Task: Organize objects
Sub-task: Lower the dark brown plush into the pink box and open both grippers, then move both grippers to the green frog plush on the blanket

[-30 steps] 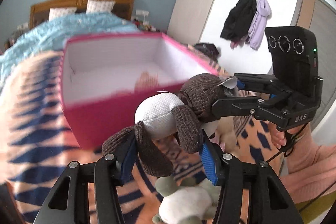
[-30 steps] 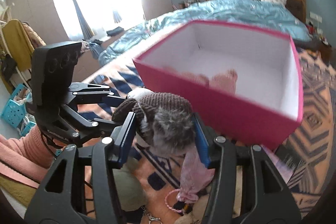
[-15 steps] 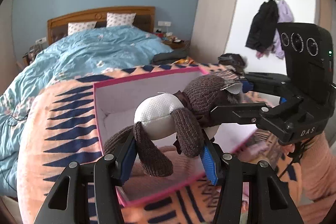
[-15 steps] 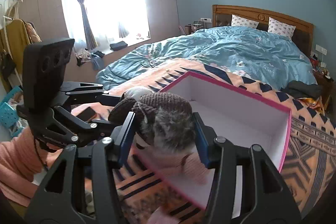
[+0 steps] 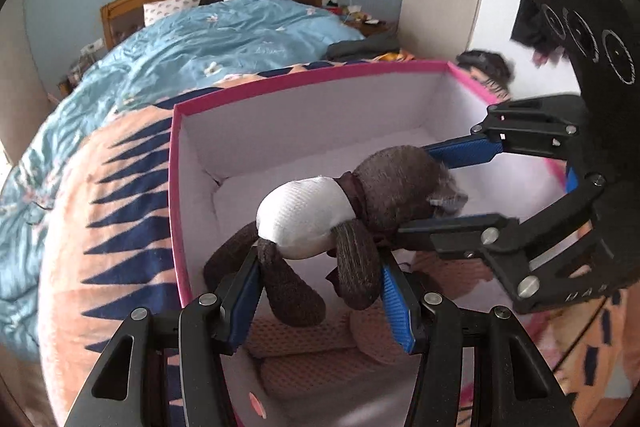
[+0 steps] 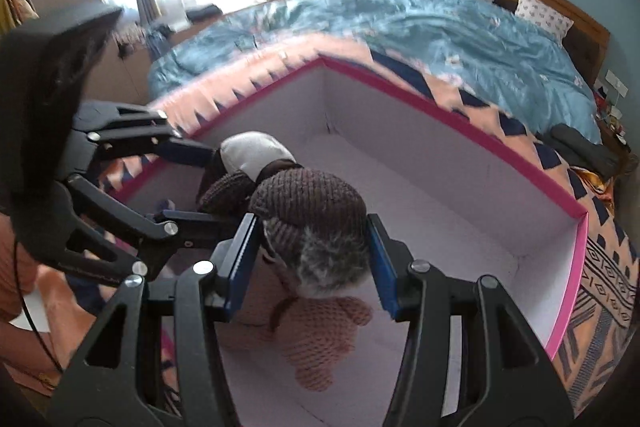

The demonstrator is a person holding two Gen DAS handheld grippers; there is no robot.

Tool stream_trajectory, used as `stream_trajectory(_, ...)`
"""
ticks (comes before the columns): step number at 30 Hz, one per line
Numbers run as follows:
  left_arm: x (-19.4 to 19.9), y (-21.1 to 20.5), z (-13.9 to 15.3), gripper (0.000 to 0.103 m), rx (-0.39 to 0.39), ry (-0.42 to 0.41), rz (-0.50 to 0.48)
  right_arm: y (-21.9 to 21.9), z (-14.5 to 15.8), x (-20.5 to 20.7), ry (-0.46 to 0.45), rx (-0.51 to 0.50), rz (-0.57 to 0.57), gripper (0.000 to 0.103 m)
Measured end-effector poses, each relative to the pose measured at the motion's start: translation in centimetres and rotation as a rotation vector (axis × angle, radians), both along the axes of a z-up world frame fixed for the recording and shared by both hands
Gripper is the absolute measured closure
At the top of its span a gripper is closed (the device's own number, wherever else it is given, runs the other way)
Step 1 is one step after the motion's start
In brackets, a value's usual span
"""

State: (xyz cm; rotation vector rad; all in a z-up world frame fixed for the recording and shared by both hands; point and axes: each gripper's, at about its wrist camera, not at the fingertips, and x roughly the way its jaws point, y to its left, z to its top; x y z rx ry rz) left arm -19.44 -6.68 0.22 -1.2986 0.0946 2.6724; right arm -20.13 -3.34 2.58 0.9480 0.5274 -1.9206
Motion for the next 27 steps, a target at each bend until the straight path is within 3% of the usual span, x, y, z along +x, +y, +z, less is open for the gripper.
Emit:
stream_trajectory(2, 0.1, 0.5, -0.2, 0.049, -0.048, -0.005, 0.002, -0.7, -0.9, -0.6, -0.025, 0.068, -0.011, 0.048)
stream_trajectory(7, 0.3, 0.5, 0.0, 0.047, -0.041, -0.009, 0.017, -1.5, -2.3, -1.6, -0.059, 0.175, -0.052, 0.048)
stream_trajectory(12, 1.5, 0.2, 0.6, 0.046, -0.036, 0.032, 0.025, -1.0, -2.2, -1.1, -0.028, 0.175, -0.057, 0.048)
stream_trajectory(16, 3.5, 0.1, 1.9, 0.043, -0.016, 0.099, 0.018, 0.5, -1.5, -0.8, -0.051, 0.098, -0.082, 0.048)
stream_trajectory(18, 4.9, -0.1, 2.7, 0.032, 0.008, 0.138, 0.011, 1.2, -0.7, -0.3, -0.064, 0.044, -0.088, 0.048)
stream_trajectory(27, 11.4, -2.0, 6.2, 0.03, 0.178, 0.258, -0.022, 7.4, 4.4, 5.4, -0.11, -0.261, -0.048, 0.041)
